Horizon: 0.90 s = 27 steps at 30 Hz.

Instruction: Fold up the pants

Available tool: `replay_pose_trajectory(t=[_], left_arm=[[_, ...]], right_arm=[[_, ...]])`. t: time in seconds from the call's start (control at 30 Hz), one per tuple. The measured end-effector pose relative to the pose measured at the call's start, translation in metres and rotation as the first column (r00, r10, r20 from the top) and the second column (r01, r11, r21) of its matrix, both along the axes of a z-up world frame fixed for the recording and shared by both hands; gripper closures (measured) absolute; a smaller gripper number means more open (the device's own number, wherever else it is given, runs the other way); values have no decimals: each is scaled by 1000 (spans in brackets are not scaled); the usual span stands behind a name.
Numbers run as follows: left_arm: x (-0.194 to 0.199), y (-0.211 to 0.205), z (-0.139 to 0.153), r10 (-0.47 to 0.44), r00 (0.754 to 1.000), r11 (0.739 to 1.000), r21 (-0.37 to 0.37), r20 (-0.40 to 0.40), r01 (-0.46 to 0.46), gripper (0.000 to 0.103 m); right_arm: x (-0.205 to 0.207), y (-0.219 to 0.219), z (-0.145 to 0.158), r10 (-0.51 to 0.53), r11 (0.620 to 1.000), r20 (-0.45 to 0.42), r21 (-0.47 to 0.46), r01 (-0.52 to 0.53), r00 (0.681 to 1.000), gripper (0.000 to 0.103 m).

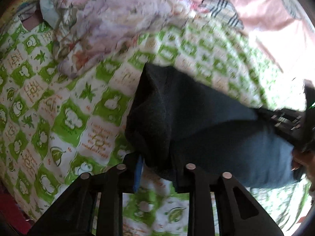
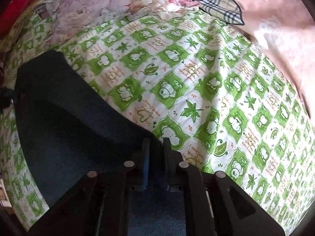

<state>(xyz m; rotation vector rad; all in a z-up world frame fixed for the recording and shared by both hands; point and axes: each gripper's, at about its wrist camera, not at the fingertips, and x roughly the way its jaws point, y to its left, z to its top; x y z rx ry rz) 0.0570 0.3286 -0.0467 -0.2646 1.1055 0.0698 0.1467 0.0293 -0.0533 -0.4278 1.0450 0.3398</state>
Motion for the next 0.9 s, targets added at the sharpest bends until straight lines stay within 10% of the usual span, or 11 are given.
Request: replay_pose_trajectory(t=[0.4,0.7,0.9], left_arm=[[-2,13,60,41,997,998,44,62,-44,54],[34,-72,75,-187,979,982,39,76,184,49],[47,-163,78,-403,912,915,46,72,400,46]], right_arm=[[-62,-85,62,-292,933,9,221,283,957,62],[-134,-153,66,-485,837,-37,271,476,874,55],[-180,-201,66,-619,732,-69,310,606,783,54]])
